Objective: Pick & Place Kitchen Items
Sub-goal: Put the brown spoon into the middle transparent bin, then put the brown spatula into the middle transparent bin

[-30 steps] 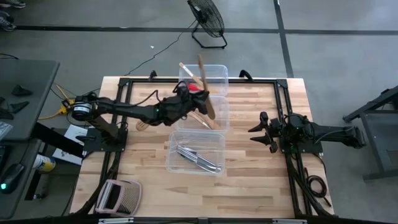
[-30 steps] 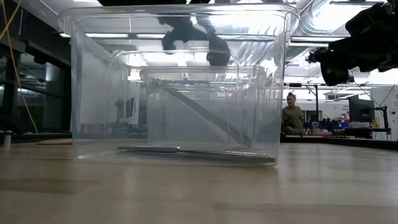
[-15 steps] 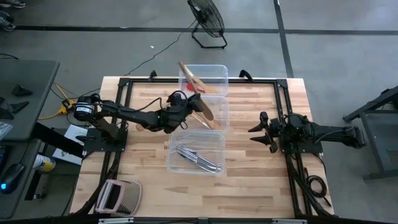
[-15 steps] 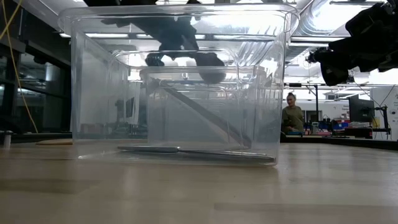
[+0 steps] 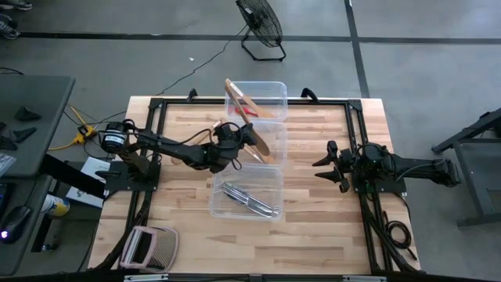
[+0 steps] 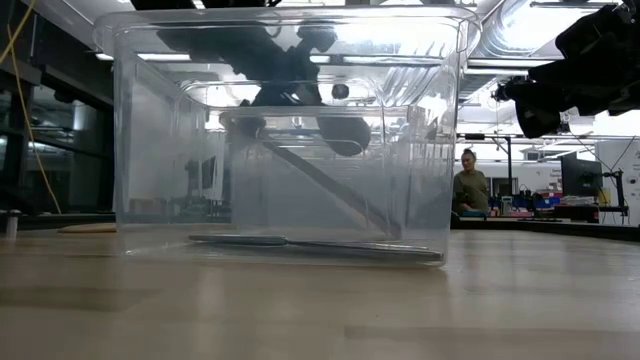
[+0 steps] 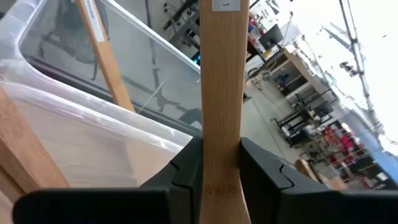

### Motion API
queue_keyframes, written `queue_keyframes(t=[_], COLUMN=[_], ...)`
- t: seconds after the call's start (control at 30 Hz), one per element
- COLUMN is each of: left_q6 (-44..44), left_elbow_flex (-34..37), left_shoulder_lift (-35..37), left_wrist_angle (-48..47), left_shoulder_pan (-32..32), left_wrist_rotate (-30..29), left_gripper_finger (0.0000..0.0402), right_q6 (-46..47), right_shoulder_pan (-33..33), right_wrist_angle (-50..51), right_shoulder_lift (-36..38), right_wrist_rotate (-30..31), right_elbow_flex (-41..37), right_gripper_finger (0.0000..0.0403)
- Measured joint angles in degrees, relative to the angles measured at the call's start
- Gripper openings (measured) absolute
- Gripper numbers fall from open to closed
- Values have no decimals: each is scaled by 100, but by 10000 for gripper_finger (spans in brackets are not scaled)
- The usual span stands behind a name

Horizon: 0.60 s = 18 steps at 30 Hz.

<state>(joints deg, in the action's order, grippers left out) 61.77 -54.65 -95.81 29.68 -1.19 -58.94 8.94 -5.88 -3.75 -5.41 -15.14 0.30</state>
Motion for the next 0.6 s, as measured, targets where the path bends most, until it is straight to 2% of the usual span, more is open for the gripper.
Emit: queue_keyframes(t=[0.23, 0.43, 0.6], left_q6=[-509, -1018, -1055], left_elbow_flex=[-23, -195, -214], left_shoulder_lift=[0, -2, -2], left_wrist_angle=[-108, -95, -105], left_shoulder_pan=[-79, -72, -72], left_wrist_rotate=[-19, -17, 53], left_gripper_finger=[82, 120, 136], right_q6=[1, 1, 1], right_shoulder_pan=[-1, -1, 0], right_wrist_angle=[0, -2, -4], right_shoulder_lift=[-2, 0, -1], right_wrist_rotate=[0, 0, 0], right_elbow_flex=[-1, -1, -1], right_gripper_finger=[165, 165, 165])
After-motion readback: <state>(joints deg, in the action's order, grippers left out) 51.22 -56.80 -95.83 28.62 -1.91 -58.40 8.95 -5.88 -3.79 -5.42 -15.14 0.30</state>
